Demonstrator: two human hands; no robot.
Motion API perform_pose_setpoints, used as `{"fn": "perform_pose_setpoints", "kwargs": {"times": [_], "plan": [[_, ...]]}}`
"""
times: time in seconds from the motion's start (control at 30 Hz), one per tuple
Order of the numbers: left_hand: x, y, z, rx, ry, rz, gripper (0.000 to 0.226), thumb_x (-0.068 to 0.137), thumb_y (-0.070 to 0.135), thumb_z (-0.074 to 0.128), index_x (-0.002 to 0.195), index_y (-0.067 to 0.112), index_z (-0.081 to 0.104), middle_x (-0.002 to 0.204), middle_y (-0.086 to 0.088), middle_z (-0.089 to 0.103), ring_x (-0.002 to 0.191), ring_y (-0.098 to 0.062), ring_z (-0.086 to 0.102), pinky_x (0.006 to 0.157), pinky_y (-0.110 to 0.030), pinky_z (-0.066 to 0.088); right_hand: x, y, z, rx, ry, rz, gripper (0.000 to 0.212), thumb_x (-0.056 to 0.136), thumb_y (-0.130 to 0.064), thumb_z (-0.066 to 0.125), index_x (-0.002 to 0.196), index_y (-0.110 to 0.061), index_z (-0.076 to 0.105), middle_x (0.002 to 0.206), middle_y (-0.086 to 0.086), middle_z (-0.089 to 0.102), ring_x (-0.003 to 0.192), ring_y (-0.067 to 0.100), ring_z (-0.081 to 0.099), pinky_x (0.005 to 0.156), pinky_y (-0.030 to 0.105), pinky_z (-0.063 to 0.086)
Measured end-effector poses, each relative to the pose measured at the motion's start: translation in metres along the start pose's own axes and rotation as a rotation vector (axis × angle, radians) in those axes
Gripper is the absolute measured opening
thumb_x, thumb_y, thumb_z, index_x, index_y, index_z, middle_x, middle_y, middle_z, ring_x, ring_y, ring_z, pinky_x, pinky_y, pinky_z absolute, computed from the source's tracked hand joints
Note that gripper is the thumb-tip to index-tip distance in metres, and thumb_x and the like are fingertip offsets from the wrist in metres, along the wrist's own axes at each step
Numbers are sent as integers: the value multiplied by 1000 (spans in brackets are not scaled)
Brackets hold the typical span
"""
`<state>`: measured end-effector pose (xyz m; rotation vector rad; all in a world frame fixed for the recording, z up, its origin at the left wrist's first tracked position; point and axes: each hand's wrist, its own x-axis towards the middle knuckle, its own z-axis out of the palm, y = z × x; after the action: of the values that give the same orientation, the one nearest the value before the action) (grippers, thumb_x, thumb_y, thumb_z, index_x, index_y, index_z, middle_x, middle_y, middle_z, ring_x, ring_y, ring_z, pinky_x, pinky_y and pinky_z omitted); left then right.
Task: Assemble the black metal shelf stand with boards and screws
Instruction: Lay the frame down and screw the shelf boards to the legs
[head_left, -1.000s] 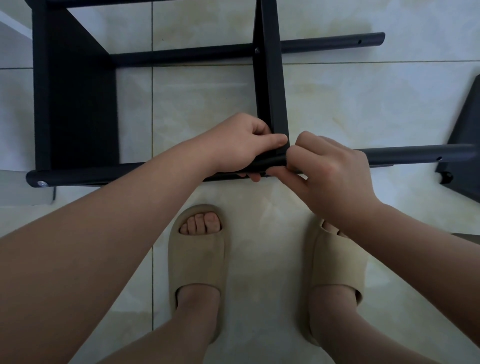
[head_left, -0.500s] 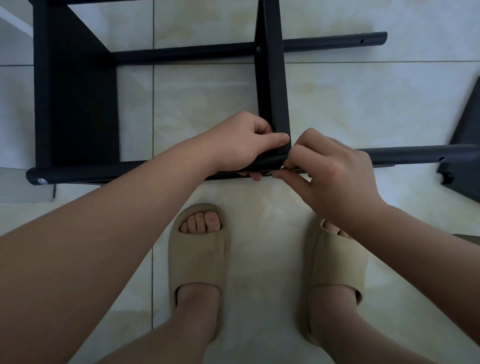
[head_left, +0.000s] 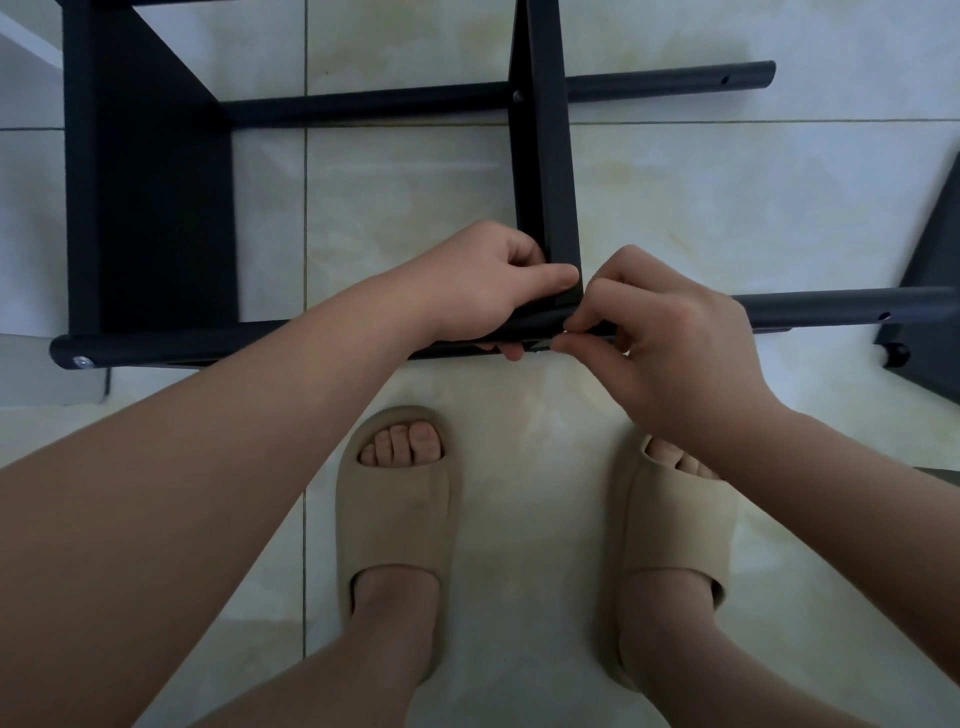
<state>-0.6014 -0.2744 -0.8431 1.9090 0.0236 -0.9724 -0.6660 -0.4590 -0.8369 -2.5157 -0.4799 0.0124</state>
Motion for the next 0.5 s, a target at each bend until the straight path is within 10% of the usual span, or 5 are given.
{"fn": "perform_pose_setpoints", "kwargs": {"times": [0.5], "plan": [[1, 1, 0, -1, -3, 4, 35, 98, 39, 61, 93, 5, 64, 69, -7, 72, 63, -25, 73, 51, -28, 50, -3, 6, -3, -64, -50, -150, 4, 89, -13, 72, 90, -14, 75, 94, 3, 66, 59, 24, 59, 44, 37, 46]]}}
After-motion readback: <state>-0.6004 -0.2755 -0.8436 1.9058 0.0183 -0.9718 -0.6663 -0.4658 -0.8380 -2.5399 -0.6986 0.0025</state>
